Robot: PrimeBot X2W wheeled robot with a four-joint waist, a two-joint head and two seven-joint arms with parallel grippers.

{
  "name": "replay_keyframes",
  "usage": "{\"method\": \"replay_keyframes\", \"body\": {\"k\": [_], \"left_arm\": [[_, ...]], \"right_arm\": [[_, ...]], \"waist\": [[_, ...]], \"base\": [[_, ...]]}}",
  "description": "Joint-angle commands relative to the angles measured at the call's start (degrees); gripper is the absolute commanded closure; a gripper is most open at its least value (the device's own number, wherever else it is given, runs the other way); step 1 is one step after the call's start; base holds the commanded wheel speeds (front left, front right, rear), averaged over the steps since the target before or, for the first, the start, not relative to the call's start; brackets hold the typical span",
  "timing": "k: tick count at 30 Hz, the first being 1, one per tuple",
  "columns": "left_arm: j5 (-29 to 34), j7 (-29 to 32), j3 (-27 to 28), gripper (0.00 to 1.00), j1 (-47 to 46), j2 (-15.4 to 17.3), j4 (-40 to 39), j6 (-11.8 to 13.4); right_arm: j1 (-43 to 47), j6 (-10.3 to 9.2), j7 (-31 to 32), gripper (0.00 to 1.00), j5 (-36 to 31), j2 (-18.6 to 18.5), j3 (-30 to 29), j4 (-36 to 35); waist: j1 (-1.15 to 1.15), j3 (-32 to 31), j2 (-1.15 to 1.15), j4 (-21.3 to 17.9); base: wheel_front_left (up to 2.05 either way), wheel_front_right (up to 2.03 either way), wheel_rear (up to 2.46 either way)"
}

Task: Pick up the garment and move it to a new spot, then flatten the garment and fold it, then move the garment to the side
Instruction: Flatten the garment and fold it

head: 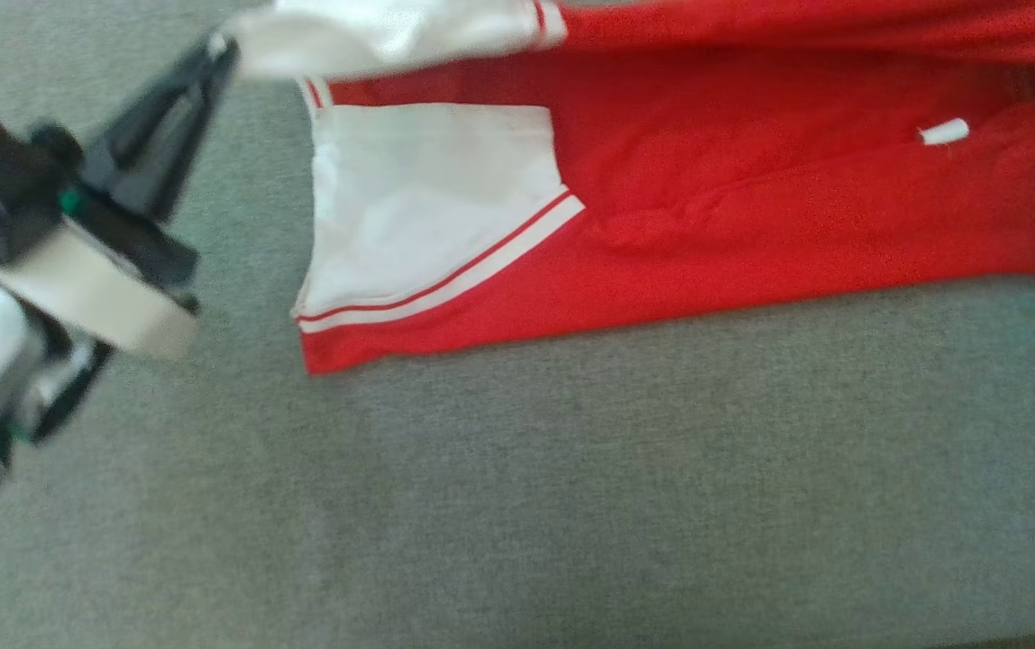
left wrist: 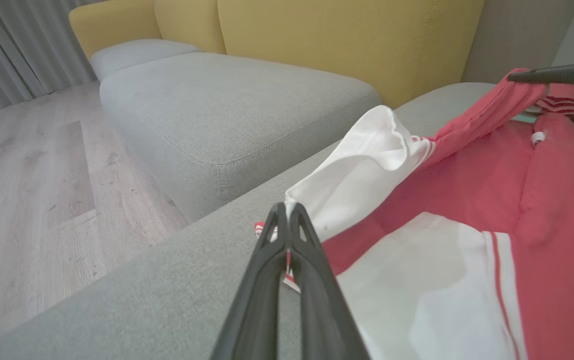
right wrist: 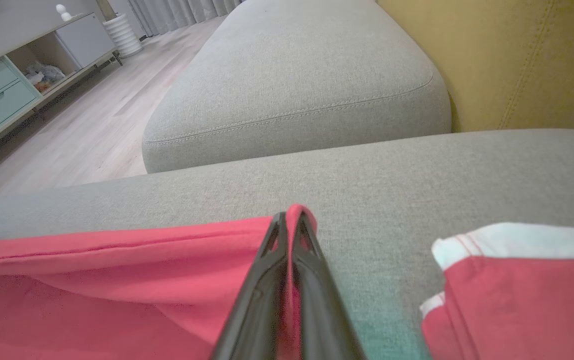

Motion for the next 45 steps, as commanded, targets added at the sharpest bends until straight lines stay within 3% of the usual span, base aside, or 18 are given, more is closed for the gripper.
{"method": "replay_keyframes", "body": {"k": [1, 10, 17, 18, 19, 20, 21, 22, 23, 24, 25, 31, 37, 41, 45], "left_arm": [[-0.7, -0.8, 2.6, 1.0, 0.0, 3.2, -2.1, 1.1], [-1.2, -3.8, 0.6, 1.0, 8.3, 3.8, -8.7, 6.2], [-1.6, -4.8, -0.7, 1.0, 12.0, 2.5, -9.5, 8.2], [-1.7, -4.9, -1.0, 1.0, 12.4, 1.9, -9.2, 8.3], [-1.7, -4.9, -1.0, 1.0, 12.4, 1.9, -9.2, 8.3], [-1.5, -5.0, -1.4, 1.0, 12.7, 1.3, -8.7, 8.4], [-1.2, -5.1, -1.7, 0.96, 12.8, 0.5, -8.1, 8.7], [-0.8, -5.3, -2.0, 0.85, 12.9, -0.4, -7.4, 9.1], [-0.4, -5.6, -2.1, 0.79, 13.0, -1.4, -6.5, 9.6], [-0.1, -6.0, -2.0, 0.66, 13.2, -2.7, -5.6, 10.5], [0.3, -6.4, -2.0, 0.0, 13.5, -4.0, -4.7, 11.4], [4.6, -8.2, 1.5, 0.0, 17.0, -12.7, 0.2, 19.3], [16.0, -8.2, 13.5, 0.0, 26.0, -23.5, -1.9, 26.1], [24.0, -8.2, 18.7, 0.0, 31.9, -29.9, -3.5, 26.8], [30.2, -8.2, 20.8, 0.0, 35.6, -34.6, -4.4, 25.0]], "right_arm": [[2.9, -0.04, -1.0, 1.0, 0.3, -2.7, -0.9, -1.7], [14.8, -0.04, -2.8, 1.0, 0.0, -5.3, -7.1, -6.8], [20.5, -0.04, -1.4, 1.0, -2.2, -3.4, -11.2, -9.3], [20.9, -0.04, -1.1, 0.89, -2.7, -2.9, -11.6, -9.5], [20.9, -0.04, -1.1, 0.89, -2.7, -2.9, -11.6, -9.5], [21.2, -0.04, -0.7, 0.75, -3.6, -2.6, -11.6, -10.0], [21.5, -0.04, -0.5, 0.47, -4.6, -2.3, -11.6, -10.5], [21.8, -0.04, -0.5, 0.0, -5.3, -1.8, -12.0, -10.6], [22.0, -0.04, -0.9, 0.0, -6.1, -1.3, -12.6, -10.6], [22.4, -0.04, -1.3, 0.0, -7.1, -0.9, -13.0, -10.7], [22.9, -0.04, -1.7, 0.0, -8.0, -0.4, -13.6, -10.6], [28.7, -0.04, -6.0, 0.0, -12.5, 3.2, -19.9, -10.0], [34.8, -0.04, -7.8, 0.0, -17.8, 9.9, -26.6, -10.8], [35.3, -0.04, -7.4, 0.0, -20.9, 13.7, -30.9, -9.7], [33.0, -0.04, -5.8, 0.0, -24.2, 16.3, -35.5, -7.7]], "waist": [[0.01, -0.3, 0.0, 0.8], [0.01, -1.4, 0.0, 2.0], [0.01, -1.4, 0.0, 2.0], [0.01, -1.3, 0.0, 2.0], [0.01, -1.3, 0.0, 2.0], [0.01, -1.2, 0.0, 2.0], [0.01, -1.1, 0.0, 2.0], [0.01, -1.1, 0.0, 1.9], [0.01, -1.1, 0.0, 1.9], [0.01, -1.2, 0.0, 1.9], [0.01, -1.4, 0.0, 1.9], [0.01, -4.1, 0.0, 2.3], [0.01, -7.1, 0.0, 3.4], [0.01, -8.3, 0.0, 5.1], [0.01, -8.4, 0.0, 7.1]], "base": [[0.0, 0.0, 0.0], [0.0, 0.0, 0.0], [0.0, 0.0, 0.0], [0.0, 0.0, 0.0], [0.0, 0.0, 0.0], [0.0, 0.0, 0.0], [0.0, 0.0, 0.0], [0.0, 0.0, 0.0], [0.0, 0.0, 0.0], [0.0, 0.0, 0.0], [0.0, 0.0, 0.0], [0.0, 0.0, 0.0], [0.0, 0.0, 0.0], [0.0, 0.0, 0.0], [0.0, 0.0, 0.0]]}}
